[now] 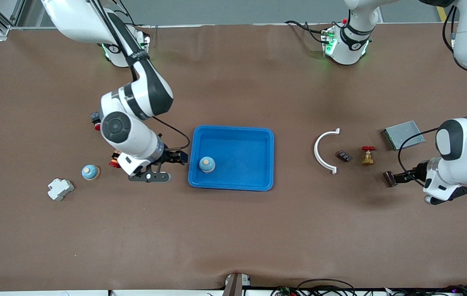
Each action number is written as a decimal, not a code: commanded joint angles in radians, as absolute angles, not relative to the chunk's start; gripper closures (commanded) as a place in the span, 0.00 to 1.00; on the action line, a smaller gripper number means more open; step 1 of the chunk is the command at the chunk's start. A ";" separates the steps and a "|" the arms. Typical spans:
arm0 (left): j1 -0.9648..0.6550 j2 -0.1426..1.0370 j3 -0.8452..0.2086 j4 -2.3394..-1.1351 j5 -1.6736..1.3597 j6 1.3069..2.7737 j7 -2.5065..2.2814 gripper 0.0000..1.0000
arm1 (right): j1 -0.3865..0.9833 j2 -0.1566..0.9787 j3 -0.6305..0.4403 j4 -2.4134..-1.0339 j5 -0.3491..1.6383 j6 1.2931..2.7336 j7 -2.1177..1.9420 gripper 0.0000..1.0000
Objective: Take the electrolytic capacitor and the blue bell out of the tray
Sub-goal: 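Place the capacitor by the brass valve while the right gripper reaches the tray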
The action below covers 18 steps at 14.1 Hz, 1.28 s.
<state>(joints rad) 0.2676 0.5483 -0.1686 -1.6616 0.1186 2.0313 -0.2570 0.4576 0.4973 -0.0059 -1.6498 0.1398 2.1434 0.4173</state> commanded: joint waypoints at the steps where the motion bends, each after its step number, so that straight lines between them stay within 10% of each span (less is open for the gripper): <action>1: 0.272 0.407 -0.212 -1.671 0.123 1.938 -0.249 0.00 | 0.495 0.555 -0.015 -1.583 0.150 2.145 0.478 0.00; 18: 0.259 0.069 -0.333 -1.448 0.034 1.451 -0.212 0.00 | 0.577 0.712 -0.017 -1.508 0.138 2.243 0.549 0.00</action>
<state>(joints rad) 0.2580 0.1193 -0.3259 -1.4314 0.0509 1.4706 -0.2515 0.5681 0.6836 -0.0067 -1.5360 0.1390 2.2413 0.5356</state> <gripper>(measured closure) 0.000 0.000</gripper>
